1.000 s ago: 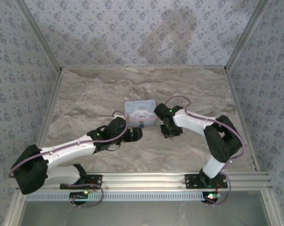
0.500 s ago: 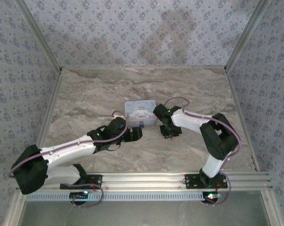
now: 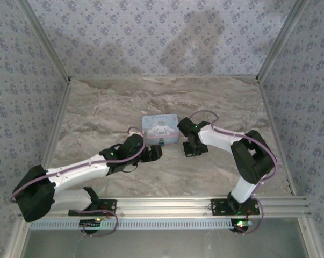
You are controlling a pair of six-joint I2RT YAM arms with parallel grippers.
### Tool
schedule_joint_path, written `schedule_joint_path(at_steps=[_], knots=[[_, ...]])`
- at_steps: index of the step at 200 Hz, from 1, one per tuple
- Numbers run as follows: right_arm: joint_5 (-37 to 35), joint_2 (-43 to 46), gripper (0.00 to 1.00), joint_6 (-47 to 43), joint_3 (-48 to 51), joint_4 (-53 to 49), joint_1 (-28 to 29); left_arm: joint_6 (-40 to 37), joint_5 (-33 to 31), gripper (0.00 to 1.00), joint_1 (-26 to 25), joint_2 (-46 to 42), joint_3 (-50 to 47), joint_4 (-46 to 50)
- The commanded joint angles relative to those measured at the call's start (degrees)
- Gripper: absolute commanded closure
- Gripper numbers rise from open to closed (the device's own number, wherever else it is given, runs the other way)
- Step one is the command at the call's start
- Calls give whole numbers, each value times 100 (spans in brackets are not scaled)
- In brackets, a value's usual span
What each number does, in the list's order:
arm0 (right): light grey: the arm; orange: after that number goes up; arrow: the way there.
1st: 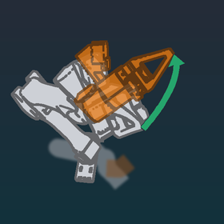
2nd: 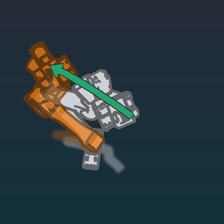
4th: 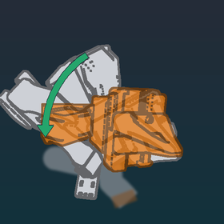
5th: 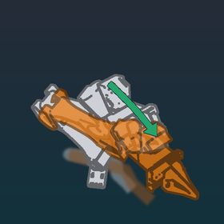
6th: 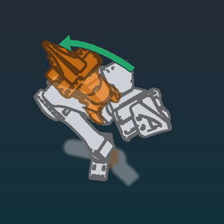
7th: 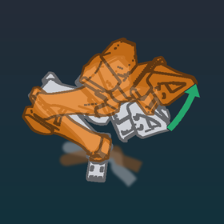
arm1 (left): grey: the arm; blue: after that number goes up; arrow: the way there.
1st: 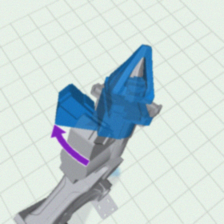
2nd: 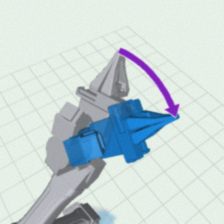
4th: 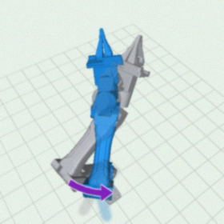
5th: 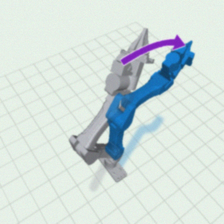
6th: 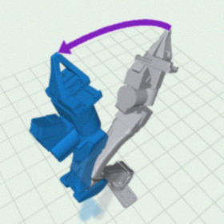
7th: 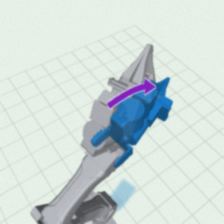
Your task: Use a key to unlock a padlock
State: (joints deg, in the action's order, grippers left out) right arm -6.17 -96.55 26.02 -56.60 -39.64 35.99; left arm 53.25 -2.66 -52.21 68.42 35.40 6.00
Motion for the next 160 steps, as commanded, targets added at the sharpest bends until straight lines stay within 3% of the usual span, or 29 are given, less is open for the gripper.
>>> schedule_joint_path(at_steps=[1, 49, 97, 160], knots=[[-4, 115, 100, -112, 213, 74, -29, 80, -115, 14, -45, -40, -50, -90], [-130, 1343, 100, -412, 149, -11, -42, 12, -228, 13, -44, -142, 52, -5], [252, 2682, 100, -867, -165, 89, -44, -284, -405, 13, 34, -423, 489, 380], [1458, 3578, 100, -891, -1111, -3, -40, -743, 716, 11, 605, -1097, 994, -178]])
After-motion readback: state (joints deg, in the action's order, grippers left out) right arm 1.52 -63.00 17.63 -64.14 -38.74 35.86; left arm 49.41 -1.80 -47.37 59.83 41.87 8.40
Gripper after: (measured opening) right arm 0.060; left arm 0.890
